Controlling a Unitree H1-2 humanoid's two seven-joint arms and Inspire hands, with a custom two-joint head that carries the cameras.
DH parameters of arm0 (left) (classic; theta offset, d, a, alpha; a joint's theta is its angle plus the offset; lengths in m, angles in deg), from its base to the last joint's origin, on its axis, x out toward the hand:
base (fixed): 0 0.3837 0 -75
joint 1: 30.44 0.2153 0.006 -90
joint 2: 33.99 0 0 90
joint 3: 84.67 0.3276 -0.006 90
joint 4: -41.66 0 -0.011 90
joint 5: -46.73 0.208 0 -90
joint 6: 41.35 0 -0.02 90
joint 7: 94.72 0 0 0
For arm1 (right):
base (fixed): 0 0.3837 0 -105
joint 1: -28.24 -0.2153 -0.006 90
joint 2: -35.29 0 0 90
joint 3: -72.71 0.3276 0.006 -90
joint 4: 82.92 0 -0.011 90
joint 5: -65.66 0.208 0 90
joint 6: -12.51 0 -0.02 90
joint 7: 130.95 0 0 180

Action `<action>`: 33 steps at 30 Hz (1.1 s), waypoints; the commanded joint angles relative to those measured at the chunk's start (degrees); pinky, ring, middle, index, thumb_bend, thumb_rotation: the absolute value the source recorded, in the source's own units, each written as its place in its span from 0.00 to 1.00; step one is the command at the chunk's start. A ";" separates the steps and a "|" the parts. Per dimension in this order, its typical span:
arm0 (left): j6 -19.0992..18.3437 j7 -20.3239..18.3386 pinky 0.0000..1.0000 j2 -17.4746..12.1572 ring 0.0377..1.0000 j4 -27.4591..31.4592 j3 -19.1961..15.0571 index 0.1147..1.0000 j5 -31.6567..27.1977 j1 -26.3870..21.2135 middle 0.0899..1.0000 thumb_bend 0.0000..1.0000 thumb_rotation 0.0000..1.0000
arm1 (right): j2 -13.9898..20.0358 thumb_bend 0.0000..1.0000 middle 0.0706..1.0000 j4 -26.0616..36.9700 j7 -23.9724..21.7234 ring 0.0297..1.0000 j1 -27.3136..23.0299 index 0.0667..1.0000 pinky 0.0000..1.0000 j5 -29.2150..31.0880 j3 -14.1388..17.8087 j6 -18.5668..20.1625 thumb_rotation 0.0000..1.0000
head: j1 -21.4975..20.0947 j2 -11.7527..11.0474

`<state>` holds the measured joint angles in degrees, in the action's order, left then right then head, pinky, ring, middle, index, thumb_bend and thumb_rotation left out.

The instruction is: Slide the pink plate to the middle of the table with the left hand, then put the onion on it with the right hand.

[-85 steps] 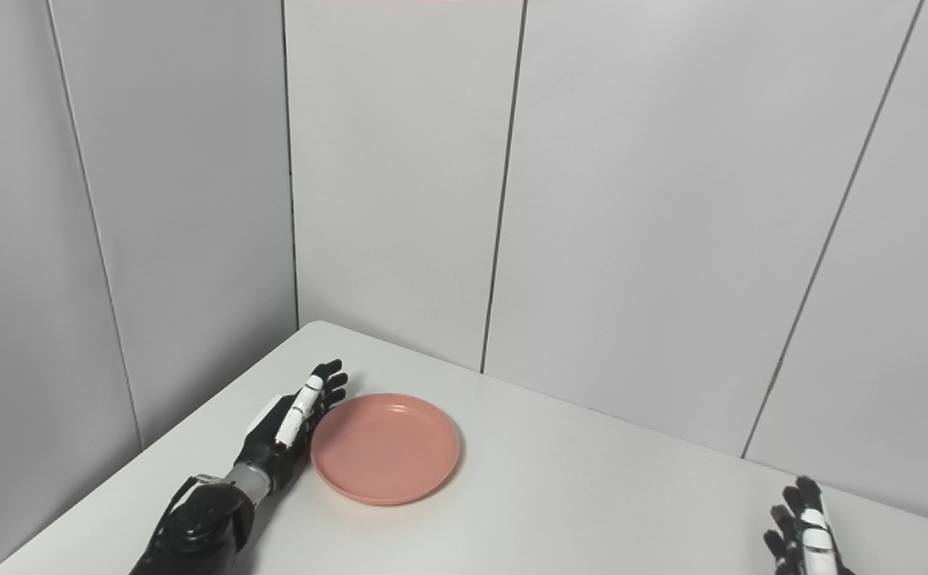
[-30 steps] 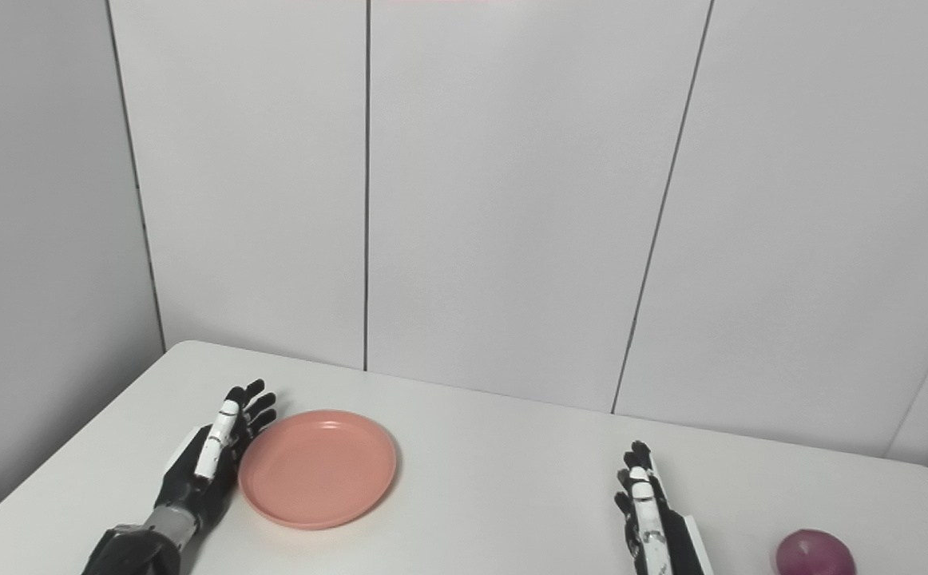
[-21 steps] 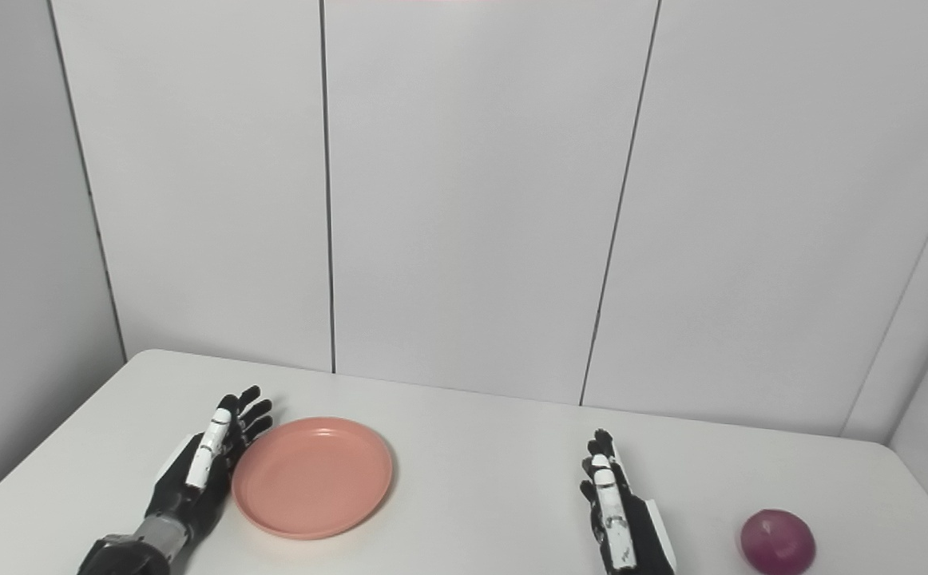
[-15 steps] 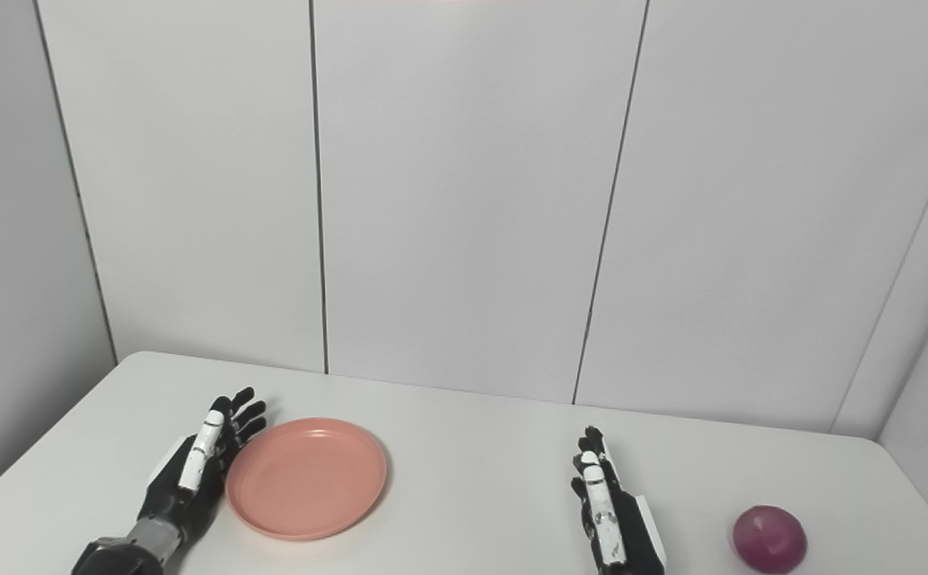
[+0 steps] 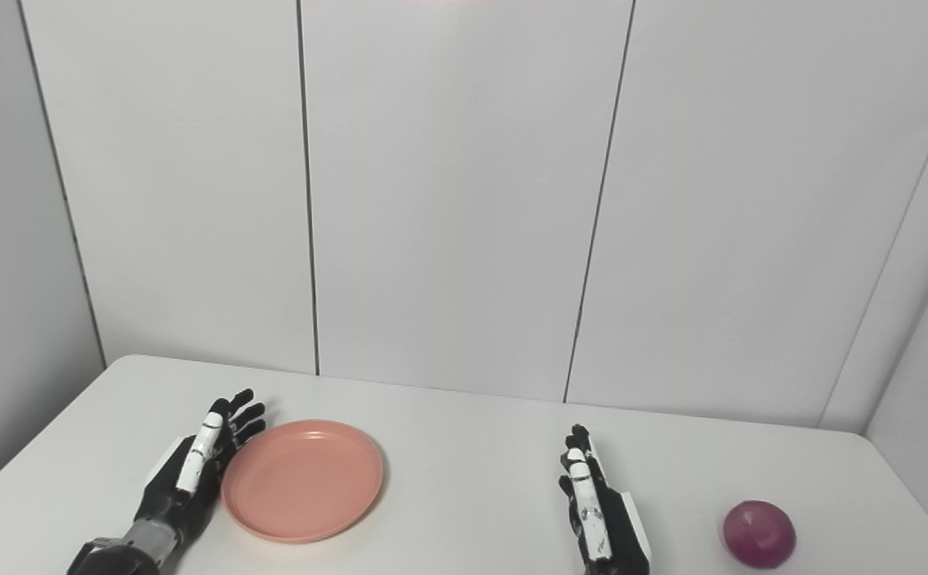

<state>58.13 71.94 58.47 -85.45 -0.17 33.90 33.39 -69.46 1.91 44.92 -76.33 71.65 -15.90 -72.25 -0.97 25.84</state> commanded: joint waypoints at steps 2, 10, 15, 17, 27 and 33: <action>-0.32 -1.48 0.93 3.01 0.94 -0.39 1.39 0.93 -0.11 -1.81 0.94 0.62 1.00 | -0.31 0.42 1.00 1.66 0.00 1.00 -2.85 1.00 1.00 0.47 0.23 -3.51 0.98 | 0.11 0.10; -3.19 -1.46 0.94 4.54 0.96 3.03 1.45 0.95 -0.95 -1.28 0.96 0.62 1.00 | -0.22 0.42 1.00 1.67 -0.20 1.00 -2.97 1.00 1.00 0.23 0.03 -3.90 0.99 | -0.04 0.23; -4.06 -1.49 0.94 5.29 0.95 4.71 1.71 0.95 -0.36 -0.82 0.95 0.61 1.00 | -0.45 0.41 1.00 1.85 0.03 1.00 -3.04 1.00 1.00 0.22 0.06 -3.56 0.99 | -0.27 0.24; -4.47 -1.67 0.94 5.56 0.95 5.26 1.68 0.94 -0.54 -0.68 0.95 0.61 1.00 | -0.42 0.41 1.00 1.71 -0.04 1.00 -3.08 1.00 1.00 0.22 0.05 -3.90 0.99 | -0.30 0.25; -7.90 -1.24 0.94 7.14 0.96 9.01 3.07 0.94 0.26 0.64 0.95 0.62 1.00 | -0.70 0.41 1.00 2.58 0.19 1.00 -2.95 1.00 1.00 0.51 0.26 -2.90 0.98 | -0.41 0.66; -8.69 -0.54 0.95 7.99 0.96 10.00 3.84 0.94 1.44 1.21 0.96 0.63 1.00 | -0.61 0.42 1.00 2.87 0.15 1.00 -3.05 1.00 1.00 0.61 0.35 -2.42 0.97 | -0.53 0.86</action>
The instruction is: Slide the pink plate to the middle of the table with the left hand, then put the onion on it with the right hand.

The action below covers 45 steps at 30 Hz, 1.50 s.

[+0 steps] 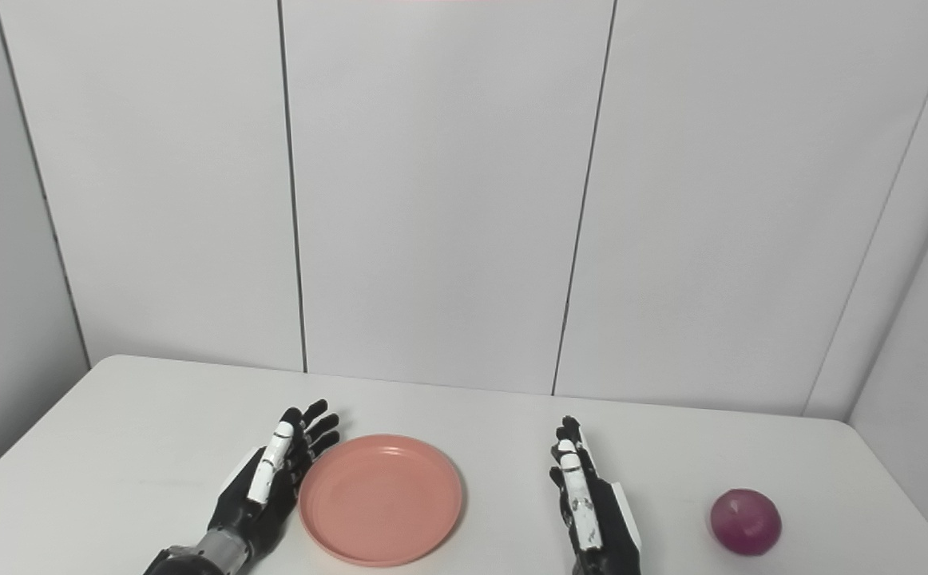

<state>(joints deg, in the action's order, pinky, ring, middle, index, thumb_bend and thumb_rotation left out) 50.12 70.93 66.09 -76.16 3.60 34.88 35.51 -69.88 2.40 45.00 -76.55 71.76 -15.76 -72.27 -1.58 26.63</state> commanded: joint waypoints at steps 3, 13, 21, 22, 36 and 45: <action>-0.20 0.37 0.94 0.63 0.96 0.63 0.35 0.94 0.54 -0.80 0.95 0.63 1.00 | -0.19 0.42 1.00 2.61 0.09 1.00 -2.86 1.00 1.00 0.60 0.29 -2.27 0.98 | 0.14 0.27; 0.05 1.69 0.92 2.65 0.93 1.57 0.05 0.92 0.17 -0.84 0.92 0.61 1.00 | -0.15 0.43 1.00 3.07 0.34 1.00 -2.86 1.00 1.00 0.51 0.25 -1.74 0.98 | 0.01 0.50; -0.32 1.31 0.96 3.25 0.96 2.56 1.91 0.95 1.29 -0.76 0.95 0.62 1.00 | -0.13 0.42 1.00 3.13 0.36 1.00 -2.86 1.00 1.00 0.74 0.27 -1.96 0.98 | -0.14 0.72; -0.40 1.34 0.96 3.39 0.96 2.73 2.02 0.95 1.47 -0.78 0.95 0.62 1.00 | -0.15 0.43 1.00 3.18 0.40 1.00 -2.87 1.00 1.00 0.80 0.30 -1.77 0.98 | -0.22 0.76; -2.10 2.23 0.97 4.83 0.97 4.92 2.46 0.96 1.88 -1.45 0.97 0.64 1.00 | 0.29 0.44 1.00 2.93 0.44 1.00 -3.53 1.00 1.00 0.37 0.18 -1.53 0.98 | -2.06 3.26; -3.95 3.40 0.99 6.28 0.97 6.57 2.42 0.96 2.24 -1.45 0.96 0.64 1.00 | 0.82 0.47 1.00 2.97 0.34 1.00 -3.96 1.00 1.00 0.00 0.08 -1.02 0.98 | -2.19 4.35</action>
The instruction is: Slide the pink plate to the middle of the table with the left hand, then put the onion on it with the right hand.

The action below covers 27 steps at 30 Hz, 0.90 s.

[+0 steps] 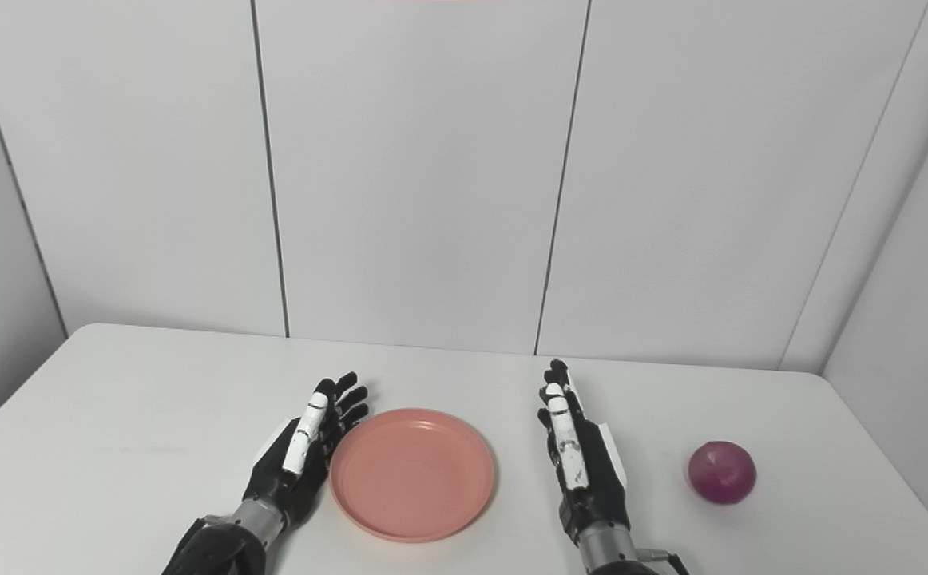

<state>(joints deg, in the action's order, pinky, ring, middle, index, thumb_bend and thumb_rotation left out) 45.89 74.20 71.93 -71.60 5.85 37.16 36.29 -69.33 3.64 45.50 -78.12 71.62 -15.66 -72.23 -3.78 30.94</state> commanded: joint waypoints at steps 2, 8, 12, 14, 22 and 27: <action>0.08 0.27 0.99 0.69 0.97 2.20 0.14 0.96 0.02 -2.18 0.97 0.65 1.00 | 0.27 0.47 1.00 1.93 -0.14 1.00 -2.38 1.00 1.00 0.04 -0.07 -0.90 0.98 | 0.02 0.16; 0.72 0.59 0.99 0.94 0.98 1.90 0.45 0.97 0.58 -2.17 0.97 0.65 1.00 | 0.09 0.46 1.00 2.32 0.26 1.00 -2.33 1.00 1.00 -0.30 -0.14 -0.25 0.99 | -0.15 0.24; 1.19 1.10 0.99 1.17 0.97 1.63 0.46 0.97 0.77 -2.06 0.97 0.65 1.00 | 0.15 0.46 1.00 2.08 0.15 1.00 -2.37 1.00 1.00 -0.30 -0.27 -0.54 0.99 | -0.34 0.18; 1.45 1.31 0.99 1.22 0.97 1.49 0.52 0.97 0.74 -2.04 0.97 0.65 1.00 | 0.13 0.45 1.00 1.85 0.23 1.00 -2.40 1.00 1.00 -0.33 -0.27 -0.73 0.99 | -0.34 0.18; 1.76 1.22 0.99 1.62 0.97 1.29 0.51 0.96 0.38 -1.78 0.97 0.65 1.00 | -0.02 0.46 1.00 1.40 0.59 1.00 -2.46 1.00 1.00 -0.62 -0.30 -0.64 0.99 | -0.65 -0.27; 1.78 1.34 0.99 1.90 0.97 1.40 0.67 0.96 0.74 -1.67 0.97 0.65 1.00 | -0.28 0.45 1.00 1.39 0.72 1.00 -2.49 1.00 1.00 -0.39 -0.20 -0.52 0.98 | -0.77 -0.33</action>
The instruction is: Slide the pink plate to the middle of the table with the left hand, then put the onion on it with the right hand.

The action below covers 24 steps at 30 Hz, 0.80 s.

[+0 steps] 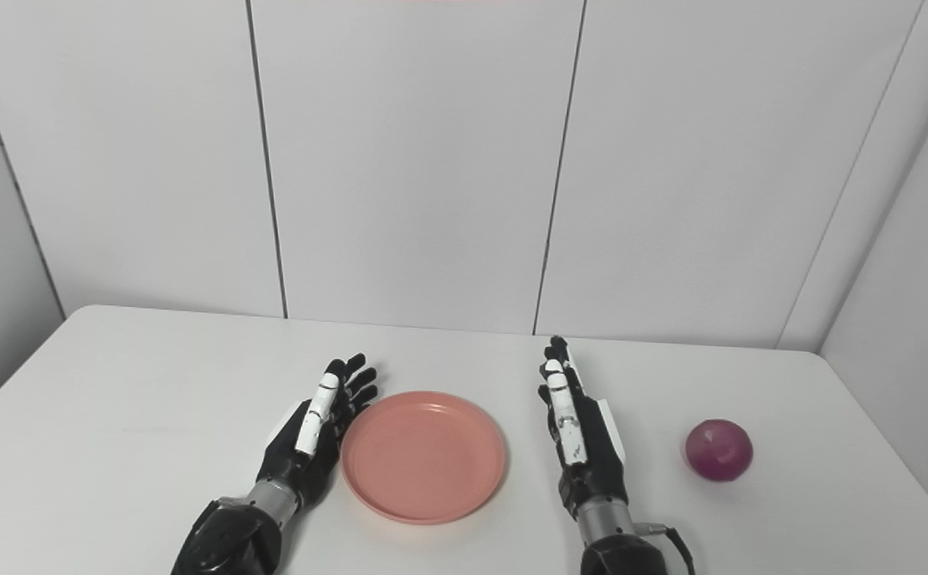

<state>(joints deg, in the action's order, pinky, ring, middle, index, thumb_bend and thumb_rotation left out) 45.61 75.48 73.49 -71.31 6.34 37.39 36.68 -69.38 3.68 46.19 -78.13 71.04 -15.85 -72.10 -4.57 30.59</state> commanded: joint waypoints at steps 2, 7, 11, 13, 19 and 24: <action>1.99 0.11 0.99 0.42 0.97 1.19 0.20 0.96 0.51 -2.03 0.97 0.65 1.00 | -0.29 0.44 1.00 1.33 0.01 1.00 -2.50 1.00 1.00 0.33 0.00 -0.72 0.98 | -0.01 0.00; 2.15 0.00 0.99 0.58 0.97 1.20 0.32 0.96 0.46 -1.98 0.97 0.64 1.00 | -0.32 0.44 1.00 1.27 0.00 1.00 -2.50 1.00 1.00 0.26 -0.06 -0.91 0.99 | -0.14 0.03; 2.41 0.10 1.00 0.72 0.97 1.36 0.40 0.96 0.53 -1.86 0.97 0.64 1.00 | -0.35 0.44 1.00 1.29 0.07 1.00 -2.51 1.00 1.00 0.11 -0.13 -0.86 0.99 | -0.51 0.06; 2.54 0.12 1.00 0.75 0.97 1.45 0.37 0.96 0.49 -1.76 0.97 0.64 1.00 | -0.38 0.44 1.00 1.39 0.24 1.00 -2.50 1.00 1.00 -0.11 -0.16 -0.80 0.99 | -0.90 -0.05; 2.66 -0.41 1.00 0.68 0.97 1.53 0.50 0.96 0.15 -1.50 0.97 0.64 1.00 | -0.17 0.47 1.00 1.89 1.00 1.00 -2.66 1.00 1.00 -0.83 -0.15 0.21 0.99 | -2.41 -0.17; 2.59 -1.53 1.00 0.28 0.98 1.62 0.66 0.97 -0.42 -1.38 0.98 0.64 1.00 | 0.25 0.47 1.00 2.25 2.38 1.00 -3.20 1.00 1.00 -2.30 0.41 0.49 1.00 | -4.39 -0.25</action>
<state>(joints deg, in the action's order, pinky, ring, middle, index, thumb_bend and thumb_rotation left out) 46.14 75.13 73.77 -71.28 6.73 37.17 37.01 -69.40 3.83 48.04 -78.21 69.07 -15.76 -71.44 -8.96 30.32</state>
